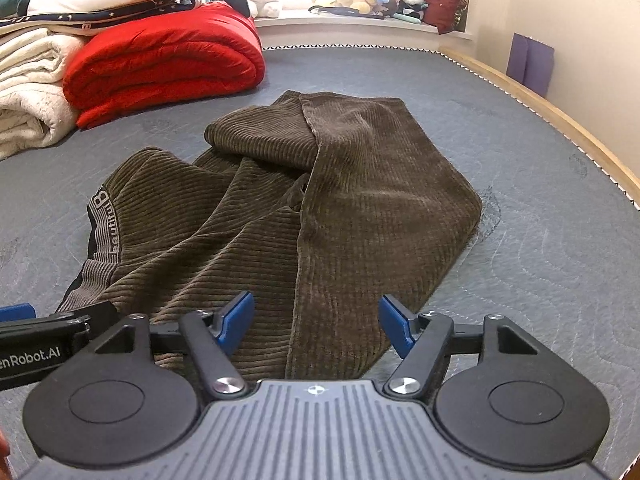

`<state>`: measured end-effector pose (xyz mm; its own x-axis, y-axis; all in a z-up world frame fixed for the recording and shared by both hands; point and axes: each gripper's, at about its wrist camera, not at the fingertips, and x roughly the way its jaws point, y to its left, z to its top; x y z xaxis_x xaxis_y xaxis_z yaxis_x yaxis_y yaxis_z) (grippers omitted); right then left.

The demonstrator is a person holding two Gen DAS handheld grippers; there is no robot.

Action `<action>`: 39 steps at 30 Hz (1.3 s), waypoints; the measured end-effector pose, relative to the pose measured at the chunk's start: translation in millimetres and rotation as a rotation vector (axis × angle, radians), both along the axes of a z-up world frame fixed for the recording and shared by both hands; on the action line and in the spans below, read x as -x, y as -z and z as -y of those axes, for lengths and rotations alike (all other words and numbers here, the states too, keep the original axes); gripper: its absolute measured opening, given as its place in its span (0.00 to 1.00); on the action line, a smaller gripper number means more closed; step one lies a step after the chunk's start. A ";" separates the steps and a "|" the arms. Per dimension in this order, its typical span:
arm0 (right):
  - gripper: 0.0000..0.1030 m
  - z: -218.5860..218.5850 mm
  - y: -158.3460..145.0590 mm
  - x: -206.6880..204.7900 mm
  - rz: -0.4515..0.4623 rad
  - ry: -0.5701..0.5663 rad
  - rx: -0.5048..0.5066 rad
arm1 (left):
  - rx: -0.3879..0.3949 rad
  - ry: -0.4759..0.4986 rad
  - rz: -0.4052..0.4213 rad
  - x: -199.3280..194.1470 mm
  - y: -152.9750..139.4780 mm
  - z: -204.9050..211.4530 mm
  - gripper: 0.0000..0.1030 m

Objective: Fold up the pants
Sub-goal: 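Move both grippers toward the brown corduroy pants at the waistband, then grasp the waistband with the left gripper while the right gripper grasps a pant leg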

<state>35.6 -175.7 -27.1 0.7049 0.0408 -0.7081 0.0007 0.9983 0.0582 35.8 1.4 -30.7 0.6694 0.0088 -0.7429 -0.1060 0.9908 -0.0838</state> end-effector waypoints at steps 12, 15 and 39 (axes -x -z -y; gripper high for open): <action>0.67 0.0 0.1 -1.2 -0.008 -0.004 0.004 | -0.007 0.010 -0.004 0.5 1.6 3.2 0.76; 0.67 -0.1 0.9 -1.4 -0.009 -0.004 0.003 | -0.003 0.019 0.000 0.6 1.1 4.3 0.72; 0.26 -0.6 2.8 -0.6 -0.005 -0.021 -0.007 | 0.036 0.110 0.027 4.9 -2.4 11.2 0.01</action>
